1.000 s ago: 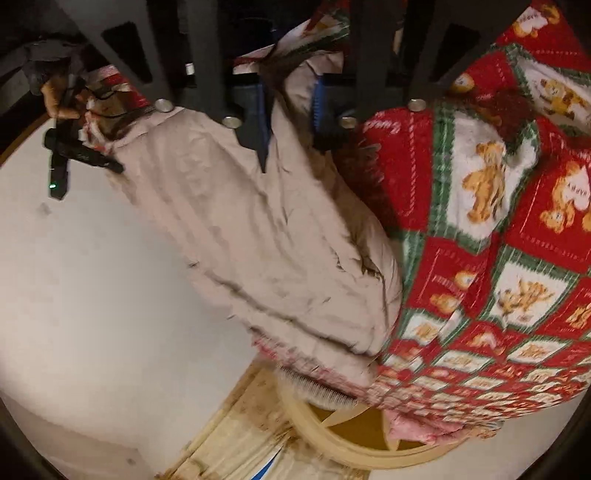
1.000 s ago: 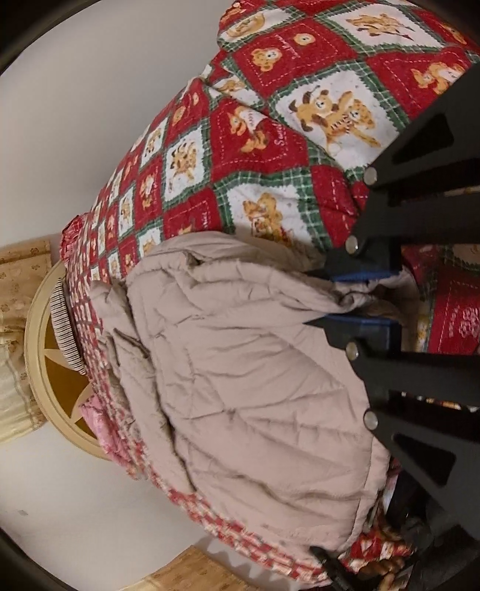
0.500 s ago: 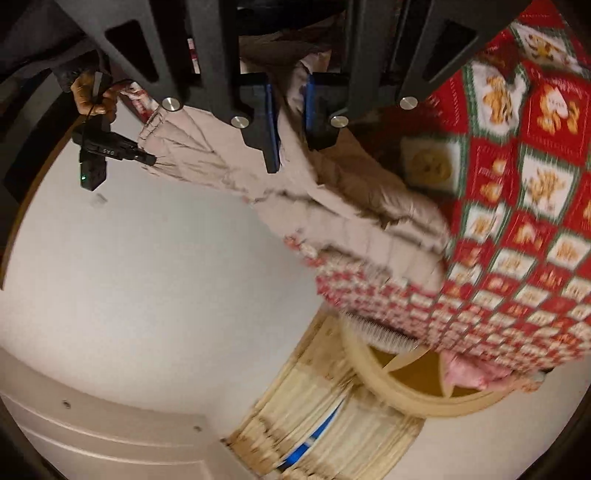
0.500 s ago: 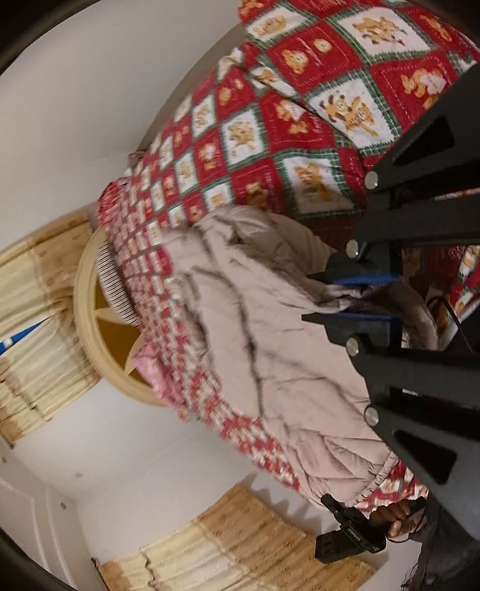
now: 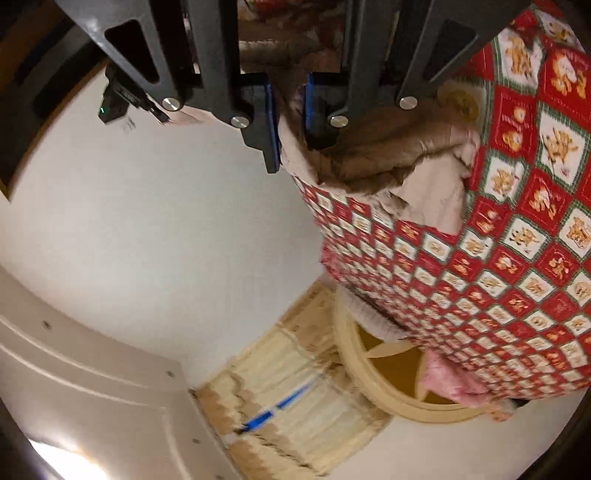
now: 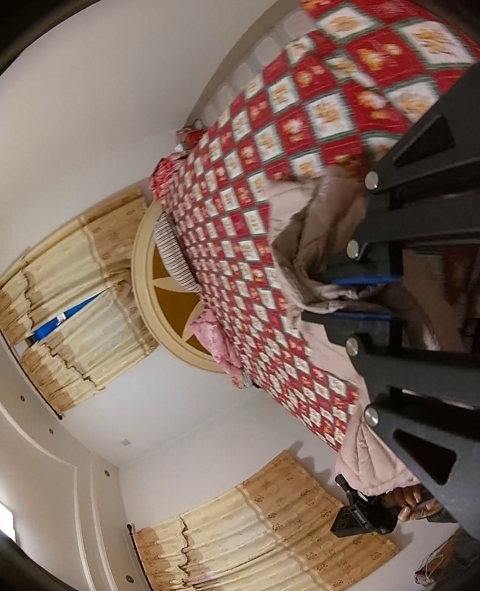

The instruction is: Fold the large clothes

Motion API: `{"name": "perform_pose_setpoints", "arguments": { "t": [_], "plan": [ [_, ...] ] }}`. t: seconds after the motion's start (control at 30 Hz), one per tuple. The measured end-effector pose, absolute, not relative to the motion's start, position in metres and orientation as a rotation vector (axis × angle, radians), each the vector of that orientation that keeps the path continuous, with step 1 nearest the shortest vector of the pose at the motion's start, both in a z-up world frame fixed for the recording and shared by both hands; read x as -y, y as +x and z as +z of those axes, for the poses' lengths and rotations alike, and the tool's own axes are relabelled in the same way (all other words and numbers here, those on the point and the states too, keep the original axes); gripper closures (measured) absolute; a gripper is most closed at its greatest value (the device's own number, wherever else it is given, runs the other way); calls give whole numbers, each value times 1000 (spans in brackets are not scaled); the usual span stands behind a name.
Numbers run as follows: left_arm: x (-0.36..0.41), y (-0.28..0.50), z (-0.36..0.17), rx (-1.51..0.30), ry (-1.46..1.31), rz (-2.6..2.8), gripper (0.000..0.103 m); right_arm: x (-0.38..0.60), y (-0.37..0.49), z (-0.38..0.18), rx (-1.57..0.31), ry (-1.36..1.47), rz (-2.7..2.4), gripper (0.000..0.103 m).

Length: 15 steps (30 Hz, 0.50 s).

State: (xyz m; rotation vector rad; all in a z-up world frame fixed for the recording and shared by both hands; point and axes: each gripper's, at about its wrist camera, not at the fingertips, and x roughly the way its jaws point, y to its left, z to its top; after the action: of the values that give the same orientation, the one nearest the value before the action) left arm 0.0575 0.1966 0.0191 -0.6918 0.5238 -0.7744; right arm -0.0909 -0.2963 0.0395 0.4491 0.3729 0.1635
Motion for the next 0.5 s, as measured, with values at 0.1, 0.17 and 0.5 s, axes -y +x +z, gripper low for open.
{"name": "perform_pose_setpoints", "arguments": {
  "t": [0.1, 0.17, 0.5],
  "plan": [
    [-189, 96, 24, -535, -684, -685, 91, 308, -46, 52, -354, 474, 164, 89],
    [-184, 132, 21, -566, -706, -635, 91, 315, -14, 56, -356, 477, 149, 89],
    [-152, 299, -56, -842, -776, -319, 91, 346, 194, -11, -505, 519, -30, 89]
  ]
}}
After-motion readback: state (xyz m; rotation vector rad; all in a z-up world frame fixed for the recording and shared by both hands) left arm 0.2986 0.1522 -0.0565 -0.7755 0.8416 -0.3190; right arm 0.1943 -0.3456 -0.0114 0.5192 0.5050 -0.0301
